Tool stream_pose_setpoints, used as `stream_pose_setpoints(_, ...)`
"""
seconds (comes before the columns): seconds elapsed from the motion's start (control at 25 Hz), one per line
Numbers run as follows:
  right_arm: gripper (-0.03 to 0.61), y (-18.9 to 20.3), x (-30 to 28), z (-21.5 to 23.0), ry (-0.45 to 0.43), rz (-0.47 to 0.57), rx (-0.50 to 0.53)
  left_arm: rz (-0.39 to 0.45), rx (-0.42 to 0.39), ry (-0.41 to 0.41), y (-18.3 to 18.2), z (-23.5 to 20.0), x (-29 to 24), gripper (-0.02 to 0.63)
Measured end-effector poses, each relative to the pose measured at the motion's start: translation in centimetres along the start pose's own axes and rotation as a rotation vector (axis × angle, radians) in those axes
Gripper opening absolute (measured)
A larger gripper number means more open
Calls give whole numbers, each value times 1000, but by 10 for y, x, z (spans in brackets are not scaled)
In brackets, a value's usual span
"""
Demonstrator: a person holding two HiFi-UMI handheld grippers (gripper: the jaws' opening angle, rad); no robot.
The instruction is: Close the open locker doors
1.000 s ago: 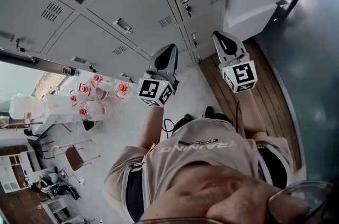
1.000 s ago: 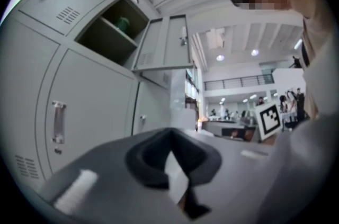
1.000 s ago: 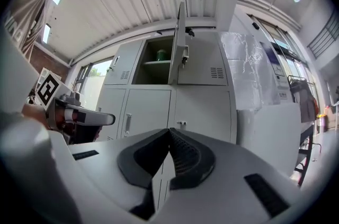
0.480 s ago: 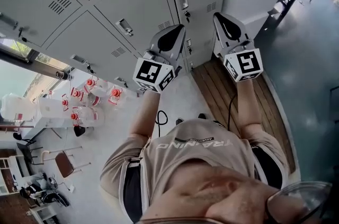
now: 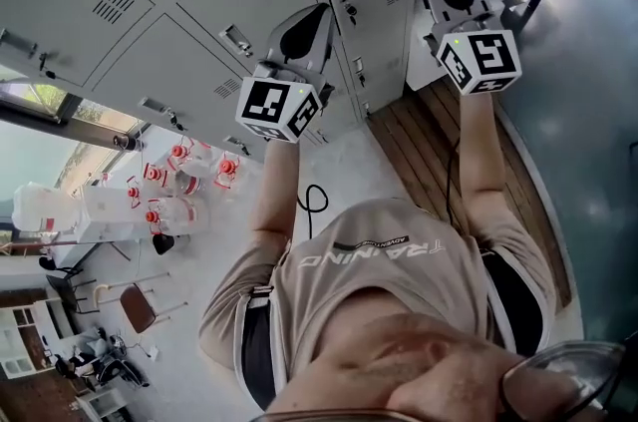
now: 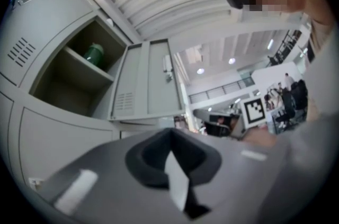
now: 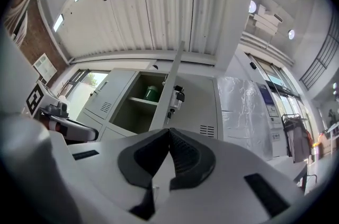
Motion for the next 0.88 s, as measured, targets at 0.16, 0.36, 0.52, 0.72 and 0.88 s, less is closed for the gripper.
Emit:
stream_pose_setpoints(0.16, 12, -6, -8, 4, 17, 5, 29, 10, -12, -2, -7, -6, -3, -2)
stream_pose_setpoints(0.36, 12, -5, -17, 6, 13, 5, 41, 6, -21, 15, -5, -3, -9, -2)
stream_pose_setpoints(0.52, 12, -1, -23, 10, 6, 1, 47, -5, 0, 29, 5, -2, -10, -2)
stream_pose_setpoints(0.72, 12, -3, -32, 1, -53, 6, 68, -25, 29, 4, 19, -12, -16, -2)
stream_pose_setpoints(0.88, 12, -1, -38, -1, -81, 8, 71, -29, 43, -3, 25, -16, -19, -2)
Point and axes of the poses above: the fingertips, and each gripper's own axes: x backward along the fingers, z to its right, y out of its underside, the point moved 2 cm from there along x, backward along the fingers, and after that the axes turned 11 degrees about -z, right-handed, at the moved point
